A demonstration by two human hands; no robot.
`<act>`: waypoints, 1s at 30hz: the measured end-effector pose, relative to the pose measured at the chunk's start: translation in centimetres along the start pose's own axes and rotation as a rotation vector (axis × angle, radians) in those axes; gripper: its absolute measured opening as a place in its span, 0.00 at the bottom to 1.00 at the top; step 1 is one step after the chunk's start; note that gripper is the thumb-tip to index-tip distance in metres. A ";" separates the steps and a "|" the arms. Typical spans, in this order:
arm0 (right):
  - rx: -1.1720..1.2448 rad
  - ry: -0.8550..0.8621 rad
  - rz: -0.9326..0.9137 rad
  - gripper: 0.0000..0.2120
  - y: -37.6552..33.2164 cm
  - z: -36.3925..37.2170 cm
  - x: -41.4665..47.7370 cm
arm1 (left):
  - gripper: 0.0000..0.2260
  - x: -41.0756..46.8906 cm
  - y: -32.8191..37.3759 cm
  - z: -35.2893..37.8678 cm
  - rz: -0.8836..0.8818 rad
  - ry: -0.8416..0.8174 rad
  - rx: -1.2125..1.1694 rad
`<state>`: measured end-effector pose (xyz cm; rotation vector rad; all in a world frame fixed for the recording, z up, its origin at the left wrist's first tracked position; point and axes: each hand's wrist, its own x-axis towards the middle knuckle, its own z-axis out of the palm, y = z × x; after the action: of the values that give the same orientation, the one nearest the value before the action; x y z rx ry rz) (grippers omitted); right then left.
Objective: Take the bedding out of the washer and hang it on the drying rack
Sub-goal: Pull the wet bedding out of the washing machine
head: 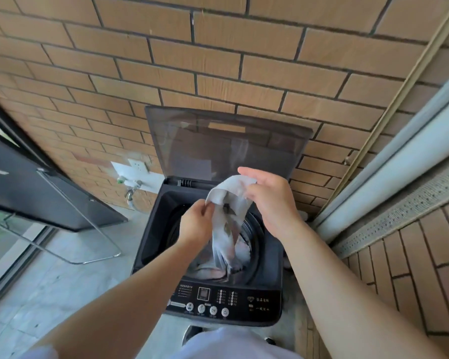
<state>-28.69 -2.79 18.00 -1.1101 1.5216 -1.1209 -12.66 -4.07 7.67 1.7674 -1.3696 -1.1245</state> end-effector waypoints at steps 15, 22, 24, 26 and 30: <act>-0.470 0.385 -0.307 0.11 2.7 -1.9 -0.1 | 0.04 0.4 9.5 -5.4 0.350 0.016 0.074; -0.167 0.149 -0.150 0.07 0.6 -0.8 -0.4 | 0.14 -0.5 9.2 -5.7 0.338 0.002 0.078; -0.171 0.111 -0.169 0.07 0.5 -0.5 -0.2 | 0.11 -0.7 9.3 -6.1 0.341 0.022 0.058; -0.176 0.081 -0.199 0.06 0.3 -0.5 -0.1 | 0.07 -0.9 9.4 -6.5 0.352 0.025 0.015; -0.185 0.144 -0.209 0.09 -0.1 -0.8 0.3 | 0.05 -1.4 9.6 -7.4 0.333 0.074 0.003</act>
<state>-29.50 -2.95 18.19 -1.3644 1.6771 -1.2417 -10.26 -5.39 19.56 1.4959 -1.5499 -0.8685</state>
